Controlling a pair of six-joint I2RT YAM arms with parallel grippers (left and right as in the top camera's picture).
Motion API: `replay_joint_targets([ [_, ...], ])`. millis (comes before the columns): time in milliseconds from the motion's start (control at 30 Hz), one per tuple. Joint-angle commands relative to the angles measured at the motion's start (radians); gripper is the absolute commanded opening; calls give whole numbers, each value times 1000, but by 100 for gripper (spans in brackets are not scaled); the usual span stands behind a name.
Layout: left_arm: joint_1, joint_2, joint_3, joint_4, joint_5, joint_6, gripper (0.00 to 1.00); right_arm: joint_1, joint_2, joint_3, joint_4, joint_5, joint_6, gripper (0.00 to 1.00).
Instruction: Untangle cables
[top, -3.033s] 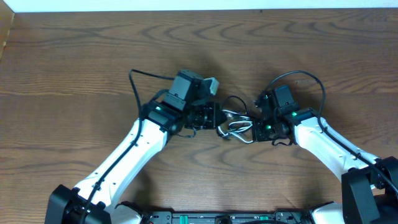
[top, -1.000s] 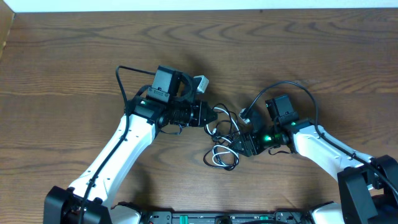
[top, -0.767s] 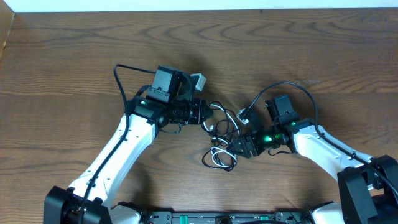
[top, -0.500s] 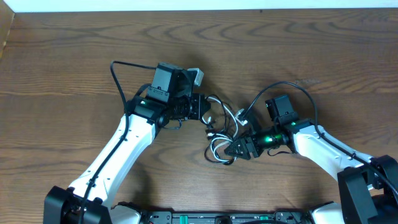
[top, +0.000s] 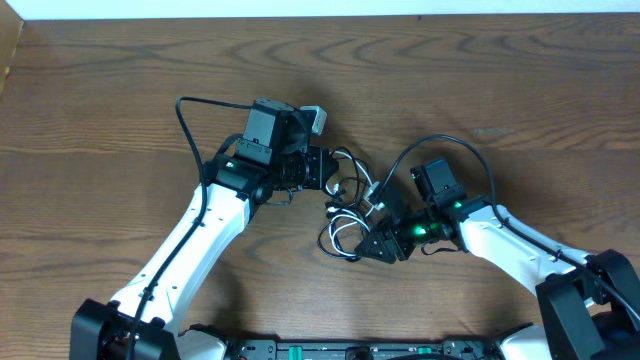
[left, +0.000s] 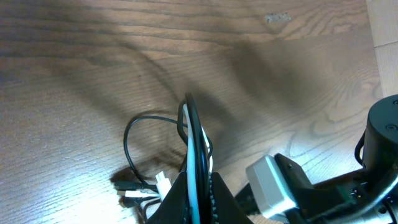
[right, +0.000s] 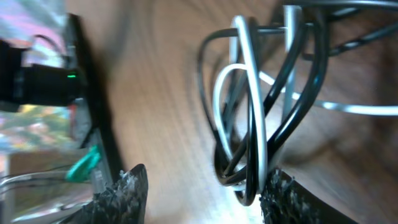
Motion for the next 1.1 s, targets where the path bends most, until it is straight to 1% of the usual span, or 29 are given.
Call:
replay_joint_targets([
  [0,-2,-4,0,4,-6,-9,8,16,3,-6,26,164,61,51],
  [233,-2,-4,0,0,-6,-9,8,28,3,-6,141,183,209,43],
  [467,-2,-4,0,0,-6,-9,8,76,3,-9,164,220,222,42],
  [567,-2,-4,0,0,-6,-9,8,94,3,-13,166,280,269,41],
  [700,-2,-4,0,-2,-6,-9,8,96,3,-13,166,388,377,43],
  [800,-2,-4,0,-3,-5,-9,8,96,4,-13,171,459,481,50],
  [900,-2,-4,0,-3,-6,-9,8,96,5,-13,182,476,574,57],
  [1000,-2,-4,0,-3,-5,-9,8,103,23,-13,202,473,635,56],
  [1067,-2,-4,0,-3,1,-17,8,109,47,-13,215,464,651,54],
])
